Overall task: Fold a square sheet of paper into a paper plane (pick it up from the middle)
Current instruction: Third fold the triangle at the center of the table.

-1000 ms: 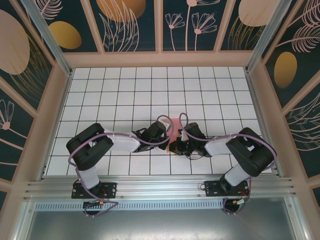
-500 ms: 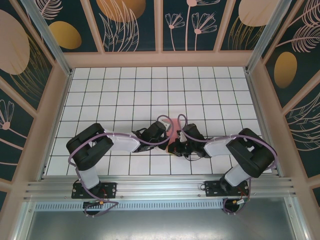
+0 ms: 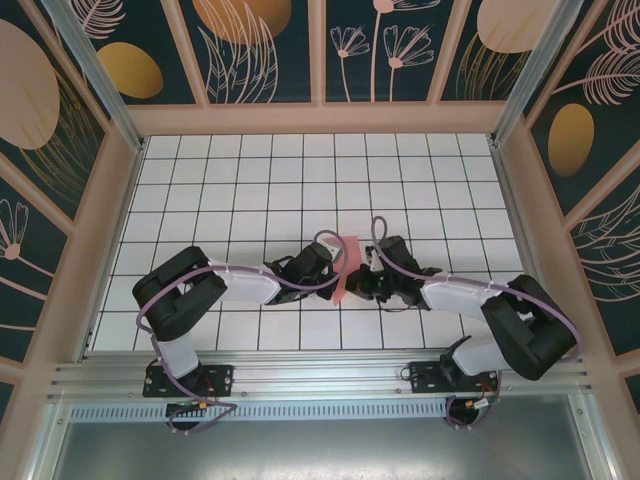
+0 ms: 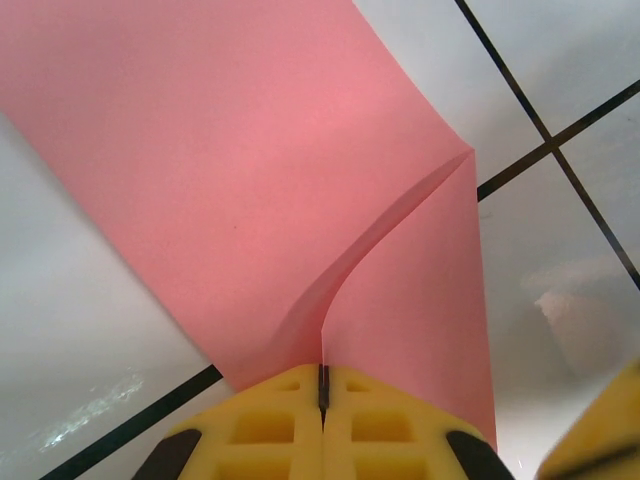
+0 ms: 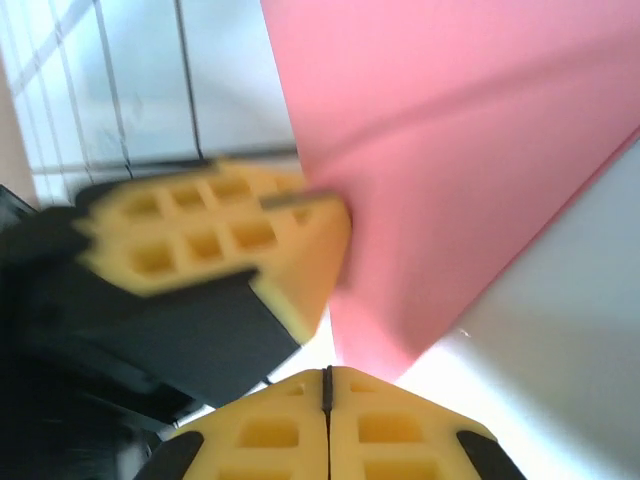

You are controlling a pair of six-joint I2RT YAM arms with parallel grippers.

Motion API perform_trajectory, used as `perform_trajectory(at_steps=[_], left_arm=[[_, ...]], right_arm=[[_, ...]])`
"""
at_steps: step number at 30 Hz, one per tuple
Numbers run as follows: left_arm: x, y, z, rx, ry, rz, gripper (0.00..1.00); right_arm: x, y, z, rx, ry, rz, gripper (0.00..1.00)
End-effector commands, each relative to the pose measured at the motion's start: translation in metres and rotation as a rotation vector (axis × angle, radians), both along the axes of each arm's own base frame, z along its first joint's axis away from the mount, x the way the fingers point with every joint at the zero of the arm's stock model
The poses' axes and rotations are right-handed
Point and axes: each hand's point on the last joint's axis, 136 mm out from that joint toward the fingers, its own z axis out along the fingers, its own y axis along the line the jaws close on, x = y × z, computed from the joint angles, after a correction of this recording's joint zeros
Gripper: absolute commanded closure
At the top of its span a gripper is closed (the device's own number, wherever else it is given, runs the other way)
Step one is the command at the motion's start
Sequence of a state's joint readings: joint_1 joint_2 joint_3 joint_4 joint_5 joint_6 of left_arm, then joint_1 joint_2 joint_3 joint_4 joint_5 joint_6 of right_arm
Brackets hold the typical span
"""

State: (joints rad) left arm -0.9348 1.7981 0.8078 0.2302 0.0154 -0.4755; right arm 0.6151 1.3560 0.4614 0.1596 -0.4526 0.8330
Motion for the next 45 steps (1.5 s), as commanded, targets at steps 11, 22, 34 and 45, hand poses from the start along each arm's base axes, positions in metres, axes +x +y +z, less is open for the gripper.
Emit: perform_trajectory(at_steps=[11,22,34,45], left_arm=[[-0.012,0.022,-0.026,0.126,0.073,-0.002,1.00],[-0.014,0.025,-0.032,0.151,0.087,-0.009,1.00],[-0.012,0.024,-0.028,0.147,0.080,-0.005,1.00],[0.009,0.025,0.020,0.111,-0.006,0.106,0.59]], right_arm=[[0.053,-0.006,-0.009,-0.002,-0.027,0.007,0.92],[0.051,-0.021,-0.034,-0.131,0.012,0.007,0.91],[0.068,-0.032,-0.039,-0.132,0.003,-0.010,0.91],[0.060,-0.044,-0.059,-0.213,0.023,0.004,0.92]])
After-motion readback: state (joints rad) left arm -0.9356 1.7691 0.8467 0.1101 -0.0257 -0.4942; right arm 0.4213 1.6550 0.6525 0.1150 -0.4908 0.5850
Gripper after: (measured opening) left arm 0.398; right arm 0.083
